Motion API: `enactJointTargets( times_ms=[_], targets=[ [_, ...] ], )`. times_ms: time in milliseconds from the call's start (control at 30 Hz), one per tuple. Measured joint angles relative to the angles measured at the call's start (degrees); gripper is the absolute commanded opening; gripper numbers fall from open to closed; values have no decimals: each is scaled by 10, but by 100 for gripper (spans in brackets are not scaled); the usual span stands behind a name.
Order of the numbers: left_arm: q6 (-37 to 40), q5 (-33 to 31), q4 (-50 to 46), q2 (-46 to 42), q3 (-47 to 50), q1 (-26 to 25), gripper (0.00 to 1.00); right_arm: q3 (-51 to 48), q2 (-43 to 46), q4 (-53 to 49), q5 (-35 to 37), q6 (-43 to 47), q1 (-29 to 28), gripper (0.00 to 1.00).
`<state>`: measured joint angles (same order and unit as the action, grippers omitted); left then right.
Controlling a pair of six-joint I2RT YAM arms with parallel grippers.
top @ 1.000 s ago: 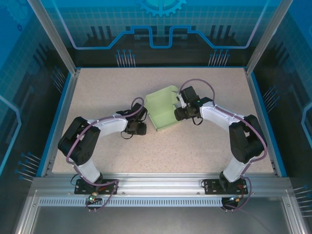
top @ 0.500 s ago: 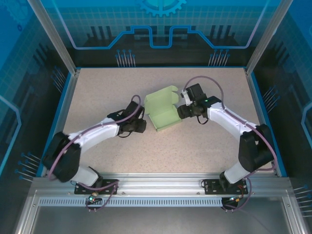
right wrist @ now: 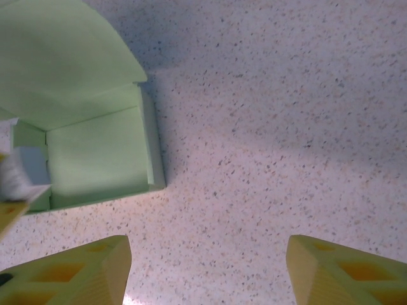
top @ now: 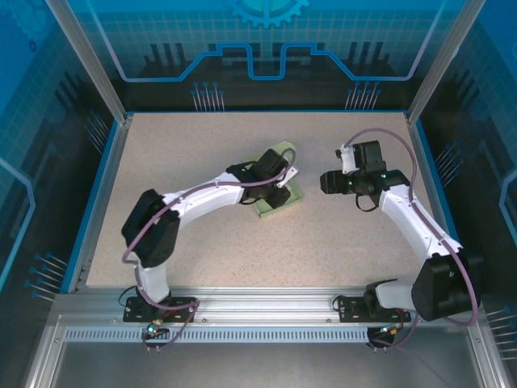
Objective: Fold the paper box
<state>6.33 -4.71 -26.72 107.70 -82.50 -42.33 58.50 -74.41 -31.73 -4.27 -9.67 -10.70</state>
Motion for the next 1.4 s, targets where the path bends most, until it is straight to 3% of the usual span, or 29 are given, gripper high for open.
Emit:
enactJointTargets(
  times_ms=[300,633,1067,1233,1400],
  targets=[
    [72,-16,-45,90,-57,8,37,-12,2,-3,-7,0,0,67],
    [89,-37,-47,123,-70,29,37,-12,-6,-4,-7,-2,-3,67],
    [92,-41,-43,125,-70,35,49,-7,-14,-9,8,-4,-24,67],
    [86,-33,-42,108,-63,35,51,-2,-14,-9,12,-4,-29,67],
    [52,-3,-27,-8,-9,37,55,15,-25,35,-12,14,-29,67]
  ],
)
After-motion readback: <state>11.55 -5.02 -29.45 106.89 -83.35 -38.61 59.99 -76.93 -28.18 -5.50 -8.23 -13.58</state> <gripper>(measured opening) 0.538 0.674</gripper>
